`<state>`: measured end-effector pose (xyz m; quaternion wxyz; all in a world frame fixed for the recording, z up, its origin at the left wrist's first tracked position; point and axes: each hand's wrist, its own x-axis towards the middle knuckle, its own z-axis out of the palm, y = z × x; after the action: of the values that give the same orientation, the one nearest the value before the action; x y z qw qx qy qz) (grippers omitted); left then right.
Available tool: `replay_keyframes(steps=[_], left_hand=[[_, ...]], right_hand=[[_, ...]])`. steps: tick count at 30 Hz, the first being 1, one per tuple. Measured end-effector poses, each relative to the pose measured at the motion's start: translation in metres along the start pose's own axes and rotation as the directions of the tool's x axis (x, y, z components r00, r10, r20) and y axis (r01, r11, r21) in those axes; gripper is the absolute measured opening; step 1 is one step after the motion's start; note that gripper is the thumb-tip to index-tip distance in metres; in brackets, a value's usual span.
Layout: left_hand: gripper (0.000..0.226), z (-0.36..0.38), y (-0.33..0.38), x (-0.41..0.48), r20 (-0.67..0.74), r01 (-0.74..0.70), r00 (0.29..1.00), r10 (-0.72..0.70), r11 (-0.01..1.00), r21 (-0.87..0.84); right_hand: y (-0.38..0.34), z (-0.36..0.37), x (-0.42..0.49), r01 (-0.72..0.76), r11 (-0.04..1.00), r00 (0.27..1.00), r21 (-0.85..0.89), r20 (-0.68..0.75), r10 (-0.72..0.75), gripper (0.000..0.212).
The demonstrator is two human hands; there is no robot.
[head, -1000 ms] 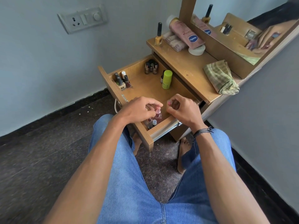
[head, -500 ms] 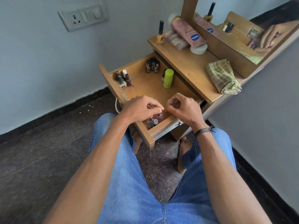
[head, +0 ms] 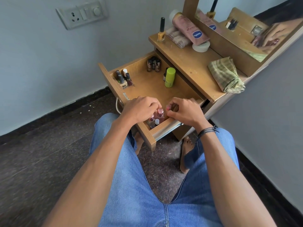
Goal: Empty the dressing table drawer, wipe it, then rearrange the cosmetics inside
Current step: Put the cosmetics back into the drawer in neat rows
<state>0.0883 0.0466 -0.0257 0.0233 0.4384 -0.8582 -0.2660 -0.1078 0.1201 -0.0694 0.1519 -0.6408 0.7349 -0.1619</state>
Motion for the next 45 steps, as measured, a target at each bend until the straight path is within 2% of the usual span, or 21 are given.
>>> replay_keyframes(steps=[7,15,23,40,45], left_hand=[[0.03,-0.0032,0.003,-0.0025,0.085,-0.015,0.996,0.014,1.0,0.013],[0.028,-0.0033,0.001,-0.0018,0.086,0.005,0.996,-0.003,1.0,-0.024],[0.022,-0.008,0.0002,-0.0048,0.124,-0.039,0.991,0.047,0.997,-0.059],[0.028,-0.0071,0.0051,-0.0091,0.119,-0.081,0.99,0.072,0.994,0.07],[0.026,-0.0074,0.0074,-0.0082,0.157,-0.077,0.986,0.062,0.993,0.09]], right_hand=[[0.0001,0.0008,0.0002,0.005,1.0,1.0,-0.002,0.002,-0.005,0.016],[-0.0008,0.0016,0.0002,0.004,1.0,1.0,-0.023,-0.023,-0.005,0.017],[-0.0003,0.0018,0.0005,0.007,1.0,1.0,-0.021,-0.02,-0.007,0.017],[-0.0028,-0.0037,-0.0015,0.018,1.0,1.0,-0.015,0.017,-0.018,0.017],[-0.0036,-0.0039,-0.0019,0.017,1.0,1.0,-0.01,0.021,-0.017,0.018]])
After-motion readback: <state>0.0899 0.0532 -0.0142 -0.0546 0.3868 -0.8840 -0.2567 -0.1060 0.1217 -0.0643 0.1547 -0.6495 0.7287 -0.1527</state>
